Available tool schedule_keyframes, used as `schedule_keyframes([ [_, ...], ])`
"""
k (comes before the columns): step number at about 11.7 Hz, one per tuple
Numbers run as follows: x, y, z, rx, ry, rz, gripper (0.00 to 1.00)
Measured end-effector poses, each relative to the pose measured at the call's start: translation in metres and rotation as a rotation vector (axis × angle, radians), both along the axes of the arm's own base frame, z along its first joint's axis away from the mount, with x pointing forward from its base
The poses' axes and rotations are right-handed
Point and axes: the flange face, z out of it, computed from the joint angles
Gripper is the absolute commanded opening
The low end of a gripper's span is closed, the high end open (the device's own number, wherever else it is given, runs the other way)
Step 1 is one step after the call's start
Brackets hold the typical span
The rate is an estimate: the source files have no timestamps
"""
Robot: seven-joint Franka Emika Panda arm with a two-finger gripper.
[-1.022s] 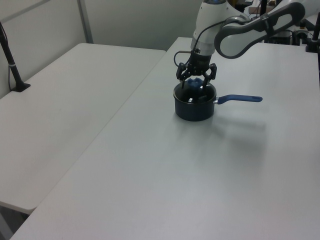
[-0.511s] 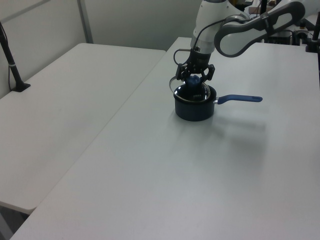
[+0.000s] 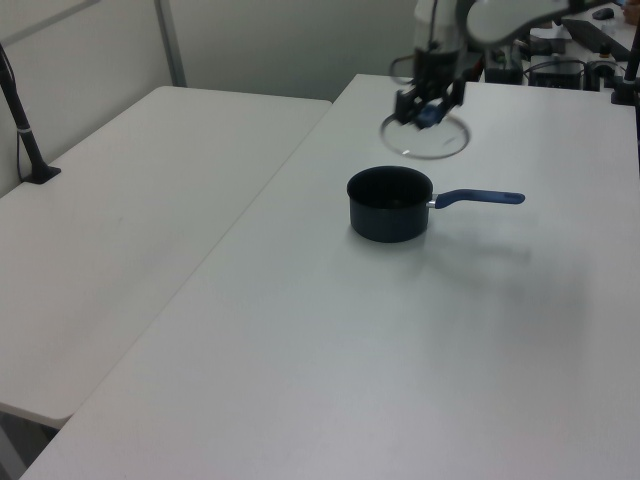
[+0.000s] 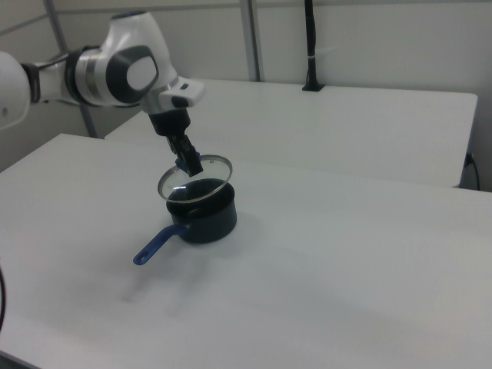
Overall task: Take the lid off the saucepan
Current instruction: 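Lift the glass lid up off the saucepan rim, then carry the lid beside the saucepan and lower it onto the table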
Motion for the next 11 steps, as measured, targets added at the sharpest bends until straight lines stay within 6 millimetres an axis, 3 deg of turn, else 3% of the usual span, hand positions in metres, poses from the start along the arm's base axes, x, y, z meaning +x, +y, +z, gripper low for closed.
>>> schedule_keyframes([
  [2, -0.025, -0.057, 0.017, -0.023, 0.084, 0.186, 0.26],
  [3, -0.042, -0.108, 0.012, -0.025, 0.123, 0.267, 0.26],
  [4, -0.055, -0.137, -0.001, -0.016, 0.163, 0.323, 0.26],
  [6, -0.079, -0.182, -0.049, 0.001, 0.197, 0.399, 0.27],
  [7, -0.088, -0.192, -0.079, -0.005, 0.178, 0.416, 0.28],
  [9, -0.101, -0.184, -0.129, -0.012, 0.146, 0.442, 0.28],
  [11, -0.107, -0.170, -0.152, -0.003, 0.154, 0.464, 0.34],
])
